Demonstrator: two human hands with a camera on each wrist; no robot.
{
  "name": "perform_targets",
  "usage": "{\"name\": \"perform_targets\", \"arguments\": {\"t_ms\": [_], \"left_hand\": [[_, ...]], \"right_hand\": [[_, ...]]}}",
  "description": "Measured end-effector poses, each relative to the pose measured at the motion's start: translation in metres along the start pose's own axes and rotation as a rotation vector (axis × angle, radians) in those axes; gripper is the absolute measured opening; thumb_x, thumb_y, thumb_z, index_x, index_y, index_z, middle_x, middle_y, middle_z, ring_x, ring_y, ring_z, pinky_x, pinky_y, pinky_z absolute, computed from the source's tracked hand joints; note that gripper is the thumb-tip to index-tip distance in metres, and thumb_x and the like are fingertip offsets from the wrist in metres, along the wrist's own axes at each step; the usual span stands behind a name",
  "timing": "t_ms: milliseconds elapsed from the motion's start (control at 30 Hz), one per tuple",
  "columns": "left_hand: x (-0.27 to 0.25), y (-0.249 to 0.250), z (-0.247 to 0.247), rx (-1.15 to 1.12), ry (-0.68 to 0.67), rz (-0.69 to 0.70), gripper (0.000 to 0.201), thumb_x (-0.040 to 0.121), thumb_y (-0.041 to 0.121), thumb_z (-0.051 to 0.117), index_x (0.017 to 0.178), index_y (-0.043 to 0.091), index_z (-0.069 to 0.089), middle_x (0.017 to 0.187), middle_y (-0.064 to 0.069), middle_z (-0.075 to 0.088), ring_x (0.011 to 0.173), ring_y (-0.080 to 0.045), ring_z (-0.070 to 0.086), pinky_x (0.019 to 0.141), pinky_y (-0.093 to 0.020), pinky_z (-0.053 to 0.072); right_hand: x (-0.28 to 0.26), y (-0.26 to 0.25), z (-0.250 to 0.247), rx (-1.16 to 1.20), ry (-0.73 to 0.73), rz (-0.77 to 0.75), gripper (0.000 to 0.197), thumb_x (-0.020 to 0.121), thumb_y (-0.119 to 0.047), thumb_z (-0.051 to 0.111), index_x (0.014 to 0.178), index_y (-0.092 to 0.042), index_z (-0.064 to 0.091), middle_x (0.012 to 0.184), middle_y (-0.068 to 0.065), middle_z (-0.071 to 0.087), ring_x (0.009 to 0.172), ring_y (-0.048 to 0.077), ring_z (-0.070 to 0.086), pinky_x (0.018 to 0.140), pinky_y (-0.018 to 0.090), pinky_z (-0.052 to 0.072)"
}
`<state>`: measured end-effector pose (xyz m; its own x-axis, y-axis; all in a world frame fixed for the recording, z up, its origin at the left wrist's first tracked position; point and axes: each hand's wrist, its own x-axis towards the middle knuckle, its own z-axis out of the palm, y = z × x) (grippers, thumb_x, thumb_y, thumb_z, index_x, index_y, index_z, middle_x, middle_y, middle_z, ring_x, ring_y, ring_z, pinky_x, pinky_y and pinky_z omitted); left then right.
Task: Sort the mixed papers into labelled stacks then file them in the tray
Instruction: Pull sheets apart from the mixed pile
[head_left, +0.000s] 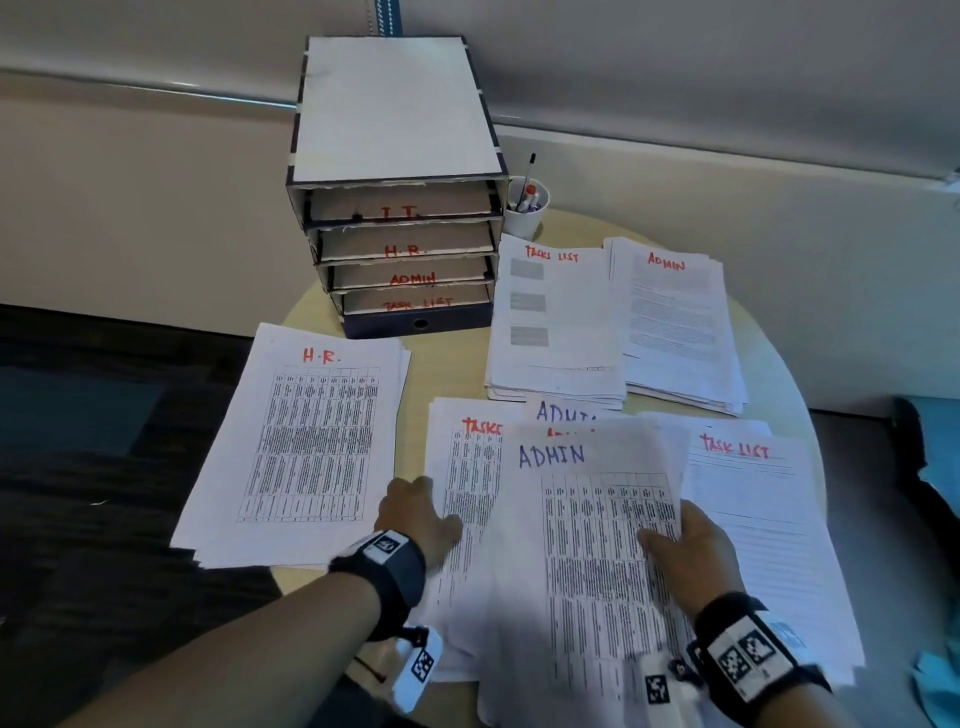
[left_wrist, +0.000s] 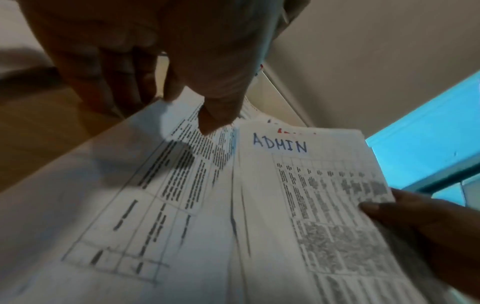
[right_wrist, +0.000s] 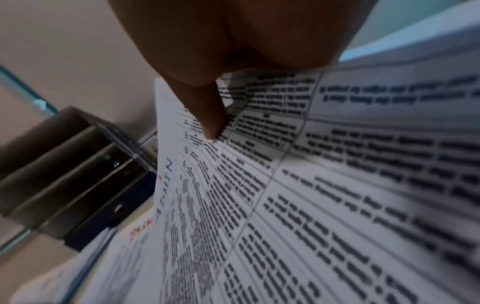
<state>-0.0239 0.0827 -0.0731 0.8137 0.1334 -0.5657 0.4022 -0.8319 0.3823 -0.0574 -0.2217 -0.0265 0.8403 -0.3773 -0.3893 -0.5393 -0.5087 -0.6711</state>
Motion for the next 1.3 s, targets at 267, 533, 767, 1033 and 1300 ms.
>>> {"name": "perform_targets", "arguments": {"t_ms": [267, 533, 767, 1033, 1300], "left_hand": [[0.018, 0.009, 0.006, -0.159, 0.080, -0.118, 0.056, 0.086, 0.012, 0.062, 0.132, 0.022, 0.032, 0.085, 0.002, 0.056, 0.075, -0.020, 0.060, 0.062, -0.028, 0.045], [0.014, -0.021, -0.008, -0.183, 0.179, -0.016, 0.032, 0.093, 0.026, 0.063, 0.069, 0.023, 0.042, 0.065, 0.005, 0.049, 0.057, -0.013, 0.043, 0.054, -0.021, 0.034], [0.013, -0.029, -0.015, -0.155, 0.187, 0.021, 0.034, 0.096, 0.029, 0.059, 0.068, 0.022, 0.041, 0.062, 0.005, 0.047, 0.057, -0.013, 0.043, 0.052, -0.022, 0.031], [0.005, -0.022, -0.020, -0.117, 0.272, 0.050, 0.031, 0.096, 0.014, 0.045, 0.124, 0.013, 0.058, 0.120, -0.009, 0.056, 0.103, -0.022, 0.054, 0.092, -0.032, 0.044], [-0.033, 0.017, -0.024, -0.597, -0.172, 0.549, 0.080, 0.070, 0.001, 0.049, 0.143, 0.030, 0.039, 0.143, 0.013, 0.047, 0.134, -0.001, 0.041, 0.114, -0.029, 0.033]], "right_hand": [[-0.006, 0.014, -0.011, 0.072, -0.041, 0.027, 0.049, 0.085, -0.006, 0.074, 0.124, -0.032, 0.061, 0.115, -0.001, 0.071, 0.102, 0.018, 0.067, 0.089, 0.038, 0.054], [-0.011, 0.026, -0.015, 0.310, -0.046, 0.236, 0.034, 0.095, 0.016, 0.046, 0.121, 0.000, 0.060, 0.125, 0.046, 0.050, 0.109, 0.048, 0.054, 0.095, 0.045, 0.043], [-0.020, 0.013, -0.027, 0.275, -0.231, -0.020, 0.026, 0.083, 0.022, 0.058, 0.076, 0.002, 0.072, 0.067, 0.009, 0.071, 0.063, 0.014, 0.065, 0.057, 0.019, 0.051], [-0.013, 0.012, -0.021, 0.372, -0.175, -0.060, 0.025, 0.074, 0.019, 0.071, 0.081, -0.005, 0.074, 0.072, 0.001, 0.077, 0.062, 0.005, 0.068, 0.057, 0.011, 0.051], [-0.003, -0.006, -0.016, 0.486, -0.197, -0.075, 0.025, 0.080, 0.015, 0.067, 0.098, -0.002, 0.071, 0.085, 0.007, 0.077, 0.077, 0.017, 0.072, 0.062, 0.021, 0.055]]}}
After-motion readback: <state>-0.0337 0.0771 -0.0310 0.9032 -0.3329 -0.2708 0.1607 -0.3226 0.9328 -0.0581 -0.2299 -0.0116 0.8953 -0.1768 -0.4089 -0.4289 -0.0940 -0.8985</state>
